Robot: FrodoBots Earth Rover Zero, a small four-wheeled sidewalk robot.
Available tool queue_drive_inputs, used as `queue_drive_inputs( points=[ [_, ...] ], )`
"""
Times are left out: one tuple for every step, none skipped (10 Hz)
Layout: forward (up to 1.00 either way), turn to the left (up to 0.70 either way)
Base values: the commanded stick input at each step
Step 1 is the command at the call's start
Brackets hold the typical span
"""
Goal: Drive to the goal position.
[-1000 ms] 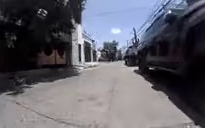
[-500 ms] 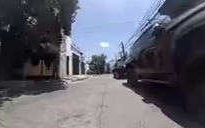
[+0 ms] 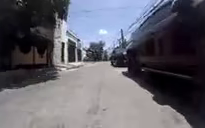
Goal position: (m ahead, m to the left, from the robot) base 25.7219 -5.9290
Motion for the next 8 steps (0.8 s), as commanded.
queue_drive_inputs(
  points=[
    [1.0,-0.21],
    [1.0,-0.33],
    [1.0,-0.1],
    [1.0,0.05],
    [1.0,0.05],
    [1.0,0.05],
    [1.0,0.05],
    [1.0,0.05]
  ],
)
